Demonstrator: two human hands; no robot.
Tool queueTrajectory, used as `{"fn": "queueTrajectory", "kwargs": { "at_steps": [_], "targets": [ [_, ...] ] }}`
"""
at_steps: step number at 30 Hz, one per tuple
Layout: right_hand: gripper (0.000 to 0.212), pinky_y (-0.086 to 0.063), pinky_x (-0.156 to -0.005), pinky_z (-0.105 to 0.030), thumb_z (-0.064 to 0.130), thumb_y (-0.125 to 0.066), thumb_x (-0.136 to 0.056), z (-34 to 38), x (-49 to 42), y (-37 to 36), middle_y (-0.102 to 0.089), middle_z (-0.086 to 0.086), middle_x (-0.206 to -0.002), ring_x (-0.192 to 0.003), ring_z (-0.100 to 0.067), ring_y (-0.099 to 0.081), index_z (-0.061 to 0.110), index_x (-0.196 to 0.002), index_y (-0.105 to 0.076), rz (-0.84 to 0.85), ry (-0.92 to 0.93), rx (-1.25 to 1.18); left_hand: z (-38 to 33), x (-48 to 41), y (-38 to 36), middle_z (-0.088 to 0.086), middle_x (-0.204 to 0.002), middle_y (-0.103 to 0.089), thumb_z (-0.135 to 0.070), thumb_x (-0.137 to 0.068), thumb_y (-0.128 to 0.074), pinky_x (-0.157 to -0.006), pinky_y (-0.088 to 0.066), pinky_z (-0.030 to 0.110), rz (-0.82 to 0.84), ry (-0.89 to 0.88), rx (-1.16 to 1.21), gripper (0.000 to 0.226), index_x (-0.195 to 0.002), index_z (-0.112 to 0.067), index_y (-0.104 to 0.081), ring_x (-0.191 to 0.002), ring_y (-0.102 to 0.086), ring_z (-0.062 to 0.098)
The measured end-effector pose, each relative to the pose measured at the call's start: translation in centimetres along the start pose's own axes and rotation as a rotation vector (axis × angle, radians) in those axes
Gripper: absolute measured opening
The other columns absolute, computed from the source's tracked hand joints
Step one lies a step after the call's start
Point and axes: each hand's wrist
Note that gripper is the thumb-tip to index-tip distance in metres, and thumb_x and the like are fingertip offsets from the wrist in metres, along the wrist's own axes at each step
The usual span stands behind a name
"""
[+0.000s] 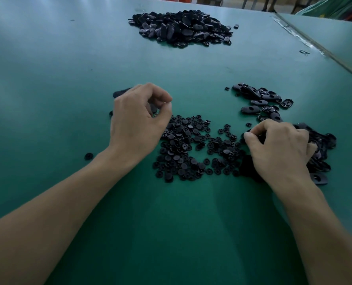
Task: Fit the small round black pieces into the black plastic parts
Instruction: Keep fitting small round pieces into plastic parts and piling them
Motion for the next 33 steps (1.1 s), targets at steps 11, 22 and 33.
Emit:
{"fn": "queueTrajectory", "kwargs": {
  "at_steps": [11,22,33],
  "targets": [
    [0.036,-0.030,-0.092,-0.043,0.030,-0.063,-0.094,-0.1,-0.2,-0.1,-0.057,-0.006,-0.120,-0.117,-0.032,-0.046,0.025,-0.129,-0.057,-0.045,0.004,-0.088,-1.4,1.4,-1.0,-0.020,-0.070,-0.064,-0.017,-0.083,-0.072,-0.055,-0.041,0.012,0.120,-0.010,0.222,0.019,-0.081,-0.035,-0.066,-0.051,-0.051,0.005],
    [0.040,-0.022,-0.092,-0.042,0.044,-0.031,-0.104,0.1,-0.4,-0.5,-0.036,0.009,-0.135,-0.111,-0.020,-0.021,0.062,-0.140,-0.031,0.197,0.115,0.120,-1.2,1.4,-0.9,-0.019,-0.066,-0.063,-0.011,-0.081,-0.074,-0.052,-0.037,0.007,0.180,0.021,0.168,0.019,-0.079,-0.028,-0.069,-0.048,-0.048,0.003],
    [0.016,-0.016,-0.079,-0.036,0.044,-0.055,-0.097,0.4,-0.1,-0.4,-0.061,0.001,-0.105,-0.111,-0.028,-0.039,0.033,-0.104,-0.065,0.008,0.100,0.015,-1.2,1.4,-0.8,-0.015,-0.069,-0.064,-0.010,-0.082,-0.074,-0.052,-0.038,0.009,0.200,0.041,0.155,0.014,-0.080,-0.024,-0.071,-0.047,-0.048,0.004]
  ]
}}
Point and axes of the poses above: each hand's wrist, its own x-axis away from the middle knuckle, its own y-axis out of the back of the hand, z = x × y
